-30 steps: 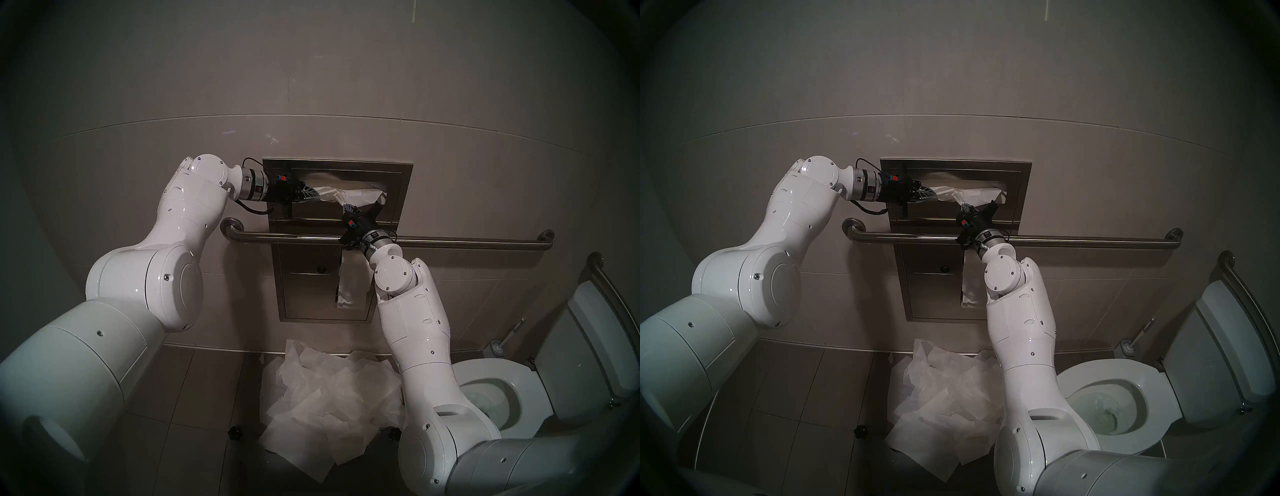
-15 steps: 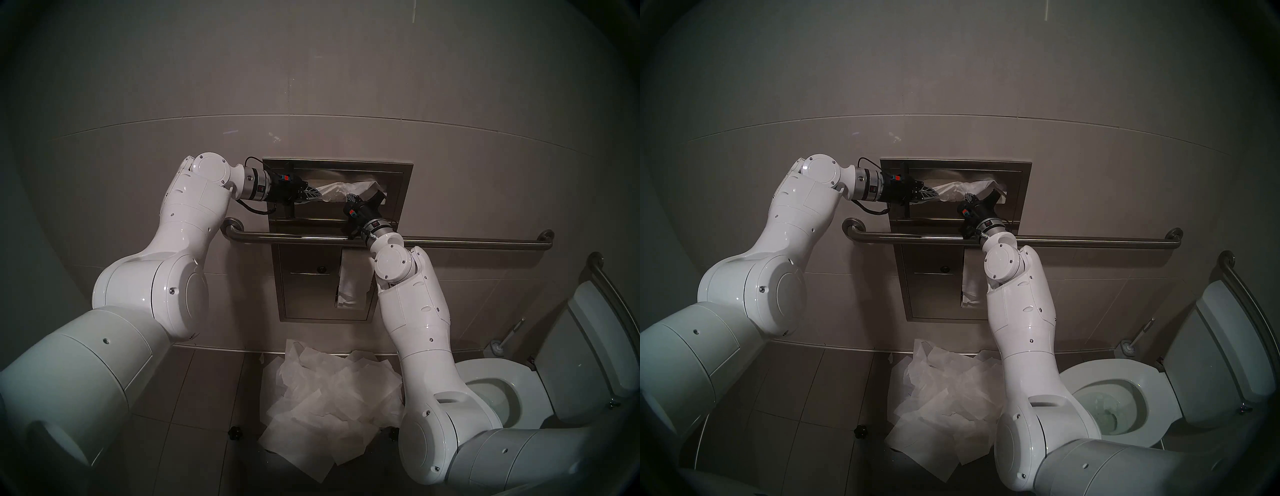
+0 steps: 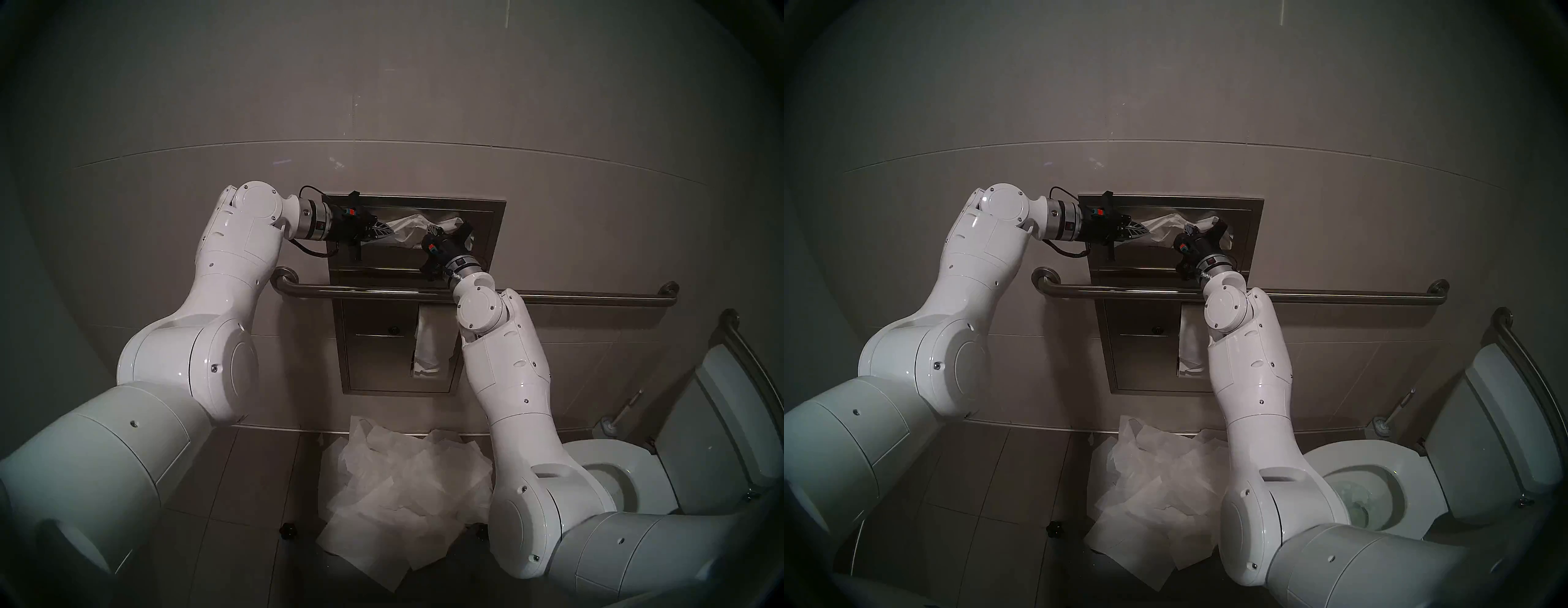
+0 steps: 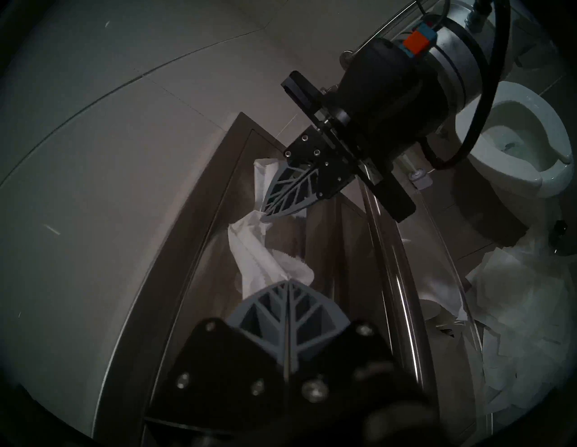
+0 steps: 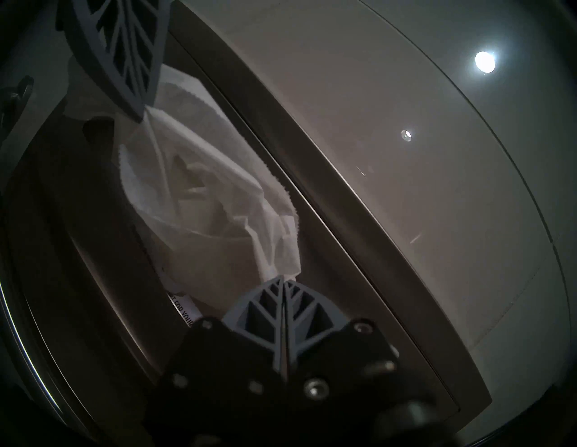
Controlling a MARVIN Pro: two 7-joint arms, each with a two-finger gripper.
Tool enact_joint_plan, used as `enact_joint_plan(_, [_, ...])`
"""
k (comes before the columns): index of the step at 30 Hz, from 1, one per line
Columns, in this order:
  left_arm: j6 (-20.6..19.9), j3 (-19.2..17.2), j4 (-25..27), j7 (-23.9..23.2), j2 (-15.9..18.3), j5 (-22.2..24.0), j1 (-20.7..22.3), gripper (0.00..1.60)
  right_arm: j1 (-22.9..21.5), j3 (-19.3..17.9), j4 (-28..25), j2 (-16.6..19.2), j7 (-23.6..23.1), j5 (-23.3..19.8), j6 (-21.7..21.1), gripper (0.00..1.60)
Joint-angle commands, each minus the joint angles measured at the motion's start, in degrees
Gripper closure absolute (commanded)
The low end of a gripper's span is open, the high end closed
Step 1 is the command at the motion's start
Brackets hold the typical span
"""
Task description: Take out a toilet seat cover
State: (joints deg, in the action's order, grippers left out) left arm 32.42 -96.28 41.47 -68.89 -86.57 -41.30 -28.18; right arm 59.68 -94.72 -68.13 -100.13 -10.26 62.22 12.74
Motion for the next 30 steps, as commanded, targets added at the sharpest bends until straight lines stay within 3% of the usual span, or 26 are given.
enact_joint_plan(1, [-0.42,-0.32,2.96,2.71,0.26,-0.85,2.8,1.6,-4.64,0.32,-0.96,-0.74,3.2,0.89,-0.45,1.6])
enact_joint_plan(24, [-2.8,-0.12,3.89,8.38,-1.83,-4.16,5.28,1.6,-8.06,1.33,0.94,-1.01,8.0,5.51,-2.88,1.6])
enact_joint_plan(30, [-3.09,0.11,4.12,9.14,-2.39,-4.92,6.18,1.6,-8.73,1.43,-0.61,-0.9,8.7,5.94,-2.91,1.6])
